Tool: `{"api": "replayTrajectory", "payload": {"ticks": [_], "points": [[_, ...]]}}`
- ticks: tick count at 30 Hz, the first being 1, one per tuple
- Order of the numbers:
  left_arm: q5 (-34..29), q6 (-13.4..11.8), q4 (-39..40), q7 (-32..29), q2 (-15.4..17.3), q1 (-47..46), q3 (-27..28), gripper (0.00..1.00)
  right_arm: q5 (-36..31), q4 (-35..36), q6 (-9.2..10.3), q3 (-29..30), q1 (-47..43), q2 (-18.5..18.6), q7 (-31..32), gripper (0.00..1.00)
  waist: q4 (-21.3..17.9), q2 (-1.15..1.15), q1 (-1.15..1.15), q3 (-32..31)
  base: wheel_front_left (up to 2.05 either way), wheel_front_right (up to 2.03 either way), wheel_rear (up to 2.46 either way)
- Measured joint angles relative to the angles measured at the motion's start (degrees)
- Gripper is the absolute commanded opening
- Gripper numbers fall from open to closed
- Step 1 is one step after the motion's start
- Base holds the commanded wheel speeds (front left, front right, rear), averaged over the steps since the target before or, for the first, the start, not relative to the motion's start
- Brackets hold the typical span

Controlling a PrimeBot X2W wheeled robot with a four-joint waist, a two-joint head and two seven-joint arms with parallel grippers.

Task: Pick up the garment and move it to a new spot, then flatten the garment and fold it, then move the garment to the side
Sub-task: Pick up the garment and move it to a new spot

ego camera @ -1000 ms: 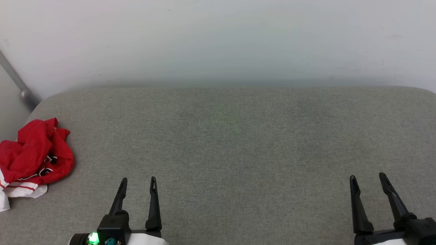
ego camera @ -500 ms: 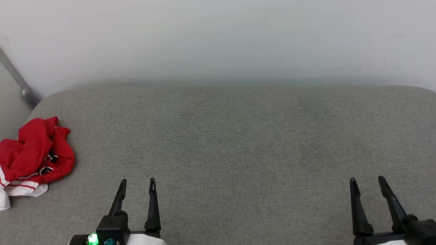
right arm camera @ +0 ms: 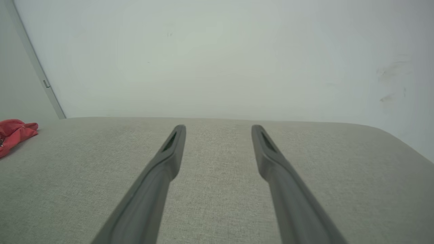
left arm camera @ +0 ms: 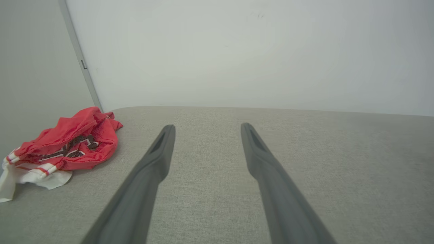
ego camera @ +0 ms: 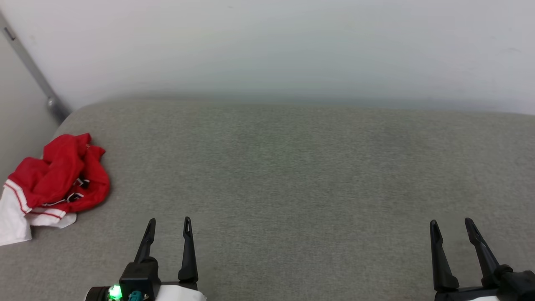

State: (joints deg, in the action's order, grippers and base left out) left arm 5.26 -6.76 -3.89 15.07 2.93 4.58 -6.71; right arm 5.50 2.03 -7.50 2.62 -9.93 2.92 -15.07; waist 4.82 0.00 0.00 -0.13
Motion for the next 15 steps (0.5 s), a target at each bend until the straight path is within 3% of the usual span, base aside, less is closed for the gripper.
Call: {"api": "replayTrajectory", "payload": {"ticks": [15], "points": [[-0.5,-1.0,-0.5,0.0,0.0,-0.2,2.3,1.0,-0.4,0.9,0.0,-0.5,-0.5,0.0,0.0,1.0,11.5,0.0,0.0,0.0,0.0,0.0,0.0]]}}
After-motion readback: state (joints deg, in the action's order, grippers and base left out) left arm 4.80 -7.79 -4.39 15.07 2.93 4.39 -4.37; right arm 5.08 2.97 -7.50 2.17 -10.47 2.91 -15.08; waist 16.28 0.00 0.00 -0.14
